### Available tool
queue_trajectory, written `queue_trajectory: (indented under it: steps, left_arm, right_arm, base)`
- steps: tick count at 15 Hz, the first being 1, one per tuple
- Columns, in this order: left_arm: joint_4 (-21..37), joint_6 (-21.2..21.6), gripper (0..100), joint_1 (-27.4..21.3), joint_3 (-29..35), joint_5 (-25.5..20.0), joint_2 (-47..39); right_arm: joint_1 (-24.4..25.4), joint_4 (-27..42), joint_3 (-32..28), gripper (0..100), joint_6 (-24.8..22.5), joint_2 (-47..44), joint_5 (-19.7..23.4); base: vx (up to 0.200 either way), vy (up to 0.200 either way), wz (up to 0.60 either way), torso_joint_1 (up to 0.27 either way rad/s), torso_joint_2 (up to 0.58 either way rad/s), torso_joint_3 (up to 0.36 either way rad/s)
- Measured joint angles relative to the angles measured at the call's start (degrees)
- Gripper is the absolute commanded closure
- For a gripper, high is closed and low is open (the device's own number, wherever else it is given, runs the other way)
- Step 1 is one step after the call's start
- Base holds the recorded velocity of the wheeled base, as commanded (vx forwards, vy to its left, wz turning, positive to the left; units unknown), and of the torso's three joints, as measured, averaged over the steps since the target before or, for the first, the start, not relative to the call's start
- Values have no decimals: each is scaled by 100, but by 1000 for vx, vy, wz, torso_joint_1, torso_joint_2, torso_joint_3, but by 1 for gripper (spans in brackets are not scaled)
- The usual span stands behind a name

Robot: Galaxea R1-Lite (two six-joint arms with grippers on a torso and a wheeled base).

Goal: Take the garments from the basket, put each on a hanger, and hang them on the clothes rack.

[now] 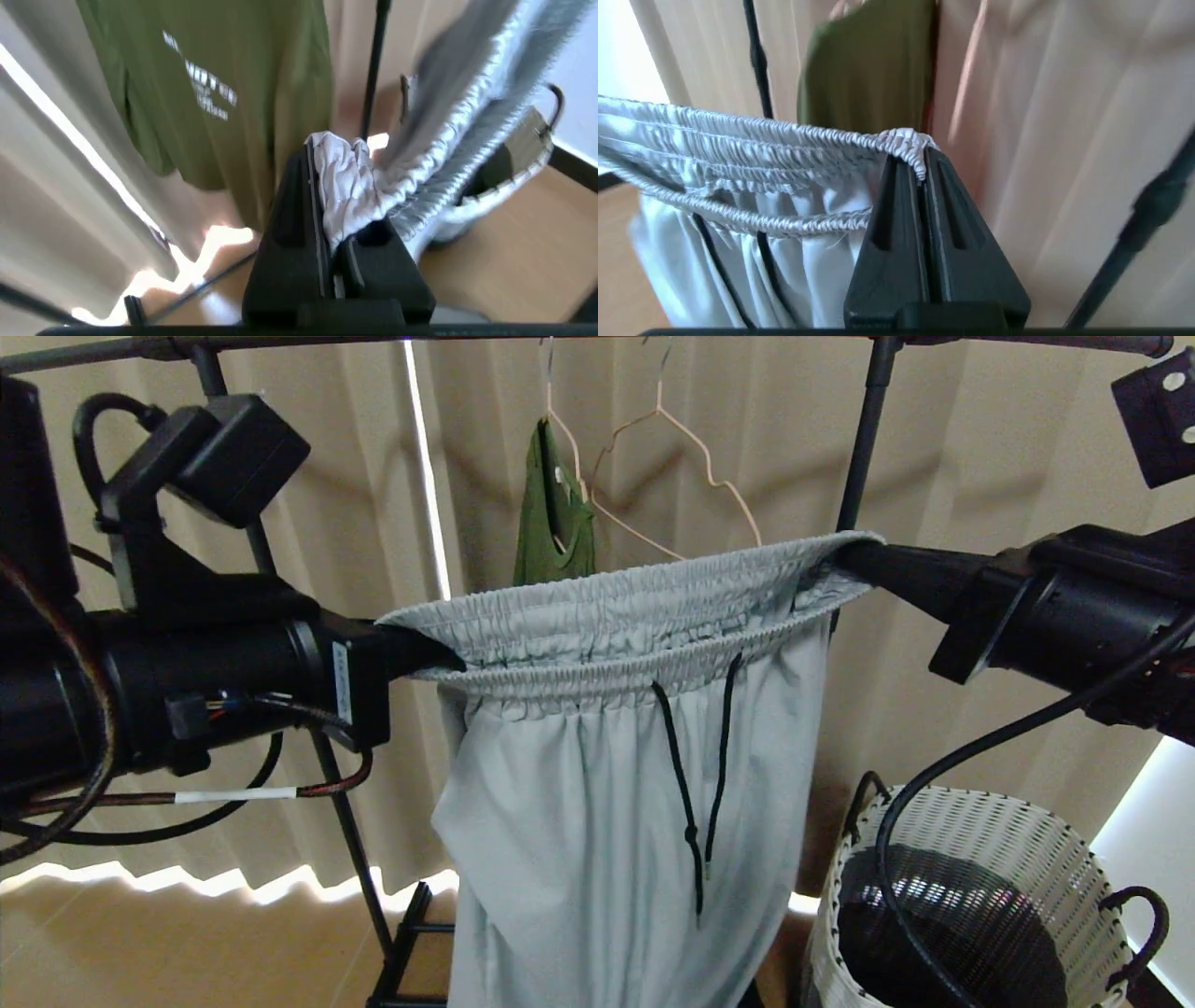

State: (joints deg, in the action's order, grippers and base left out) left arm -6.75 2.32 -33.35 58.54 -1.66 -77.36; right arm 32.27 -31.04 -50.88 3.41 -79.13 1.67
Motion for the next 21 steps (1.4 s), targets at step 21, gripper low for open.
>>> queue_trajectory:
  steps: [21]
  left_arm:
    - [-367, -2, 100, -366, 1704, 71, -1486]
  right_arm:
    - [-160, 1385, 638, 100, 17, 1876, 1236]
  base:
    - [0, 0, 0, 0, 0, 0]
